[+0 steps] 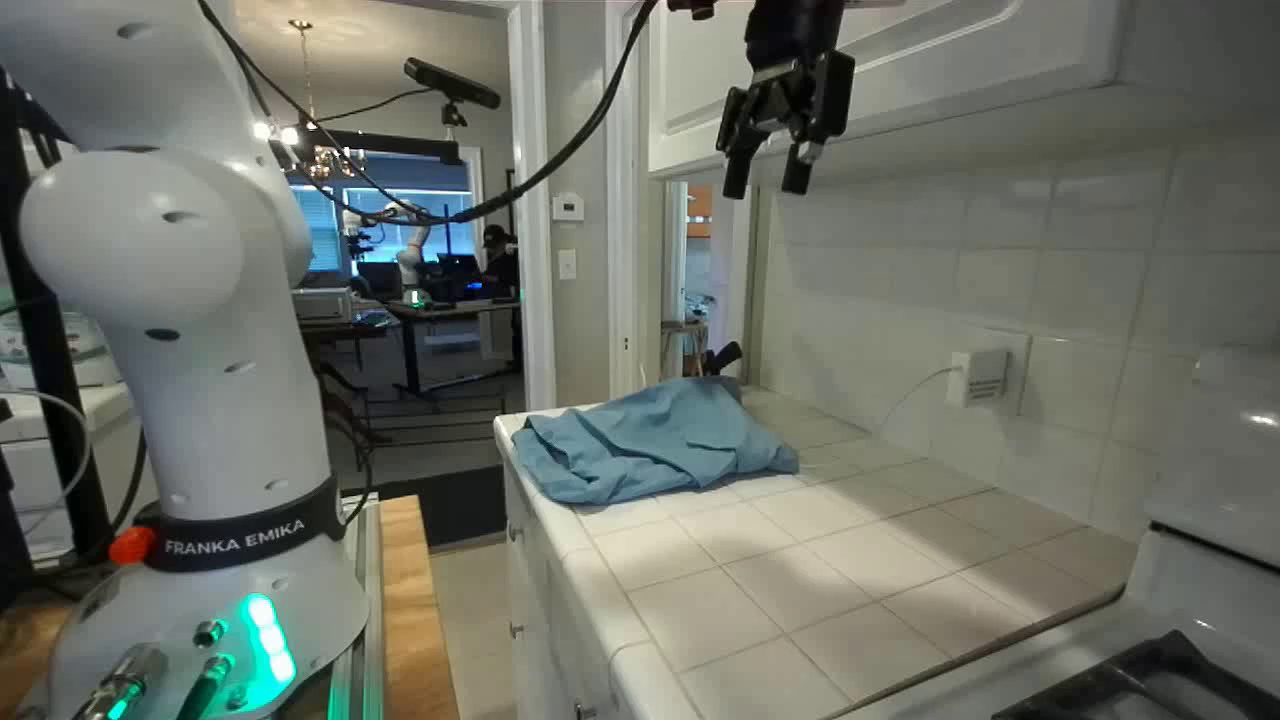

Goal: Fold the towel in half

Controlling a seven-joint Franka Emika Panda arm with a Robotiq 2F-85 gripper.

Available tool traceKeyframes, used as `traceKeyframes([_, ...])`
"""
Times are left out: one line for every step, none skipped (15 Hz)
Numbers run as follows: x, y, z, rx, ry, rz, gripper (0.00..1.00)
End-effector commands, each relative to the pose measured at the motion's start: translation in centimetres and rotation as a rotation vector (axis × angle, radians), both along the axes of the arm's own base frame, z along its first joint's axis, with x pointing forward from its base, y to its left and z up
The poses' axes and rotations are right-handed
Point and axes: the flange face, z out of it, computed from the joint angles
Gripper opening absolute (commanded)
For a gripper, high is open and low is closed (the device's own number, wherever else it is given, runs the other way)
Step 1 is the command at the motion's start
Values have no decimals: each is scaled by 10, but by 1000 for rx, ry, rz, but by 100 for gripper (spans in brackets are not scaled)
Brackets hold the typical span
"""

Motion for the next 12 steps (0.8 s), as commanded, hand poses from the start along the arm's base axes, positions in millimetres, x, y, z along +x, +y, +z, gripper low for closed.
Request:
traceKeyframes([0,0,0,0,1,0,100])
traceKeyframes([0,0,0,0,1,0,100])
traceKeyframes([0,0,0,0,1,0,100])
traceKeyframes([0,4,-1,4,5,12,100])
traceKeyframes([-3,12,-2,-2,8,30,100])
traceKeyframes([-8,27,-4,14,-1,43,100])
traceKeyframes([-14,42,-8,13,4,53,100])
traceKeyframes([-23,62,-13,11,18,74,100])
traceKeyframes([-27,76,-17,9,27,92,100])
traceKeyframes([-40,101,-25,-4,29,105,100])
traceKeyframes([-47,119,-30,-1,30,126,100])
traceKeyframes([-56,143,-37,0,20,119,100])
